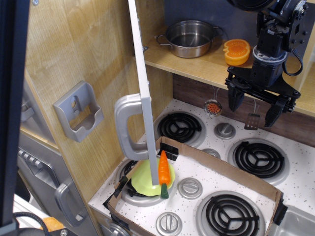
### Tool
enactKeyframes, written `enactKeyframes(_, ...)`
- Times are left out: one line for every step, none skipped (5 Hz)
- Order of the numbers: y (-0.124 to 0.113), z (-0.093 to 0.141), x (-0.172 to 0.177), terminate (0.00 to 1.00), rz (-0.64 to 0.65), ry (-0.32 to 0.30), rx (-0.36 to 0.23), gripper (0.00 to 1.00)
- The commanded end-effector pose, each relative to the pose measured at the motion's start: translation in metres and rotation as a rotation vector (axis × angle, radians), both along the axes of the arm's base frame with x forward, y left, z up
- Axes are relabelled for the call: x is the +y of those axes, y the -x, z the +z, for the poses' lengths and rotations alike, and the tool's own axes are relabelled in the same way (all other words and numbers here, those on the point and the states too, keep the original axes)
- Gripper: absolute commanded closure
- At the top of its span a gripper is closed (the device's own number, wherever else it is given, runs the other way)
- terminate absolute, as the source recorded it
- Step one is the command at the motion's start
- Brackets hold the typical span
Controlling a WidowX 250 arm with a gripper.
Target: Close microwave
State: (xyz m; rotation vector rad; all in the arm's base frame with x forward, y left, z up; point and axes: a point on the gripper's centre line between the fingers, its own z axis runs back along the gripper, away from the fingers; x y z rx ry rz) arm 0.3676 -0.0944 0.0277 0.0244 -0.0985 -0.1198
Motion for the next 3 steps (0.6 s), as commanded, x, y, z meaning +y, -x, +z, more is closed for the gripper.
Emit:
enactKeyframes(0.0, 0.0, 0.0, 0.0, 0.0, 0.0, 0.0, 0.0)
enactKeyframes(0.004, 0.027, 0.009, 0.0, -0.083, -0.017, -0.03, 0.0)
enactKeyframes(0.009, 0.053, 0.017, 0.0, -0.101, -0.05, -0.032, 0.0)
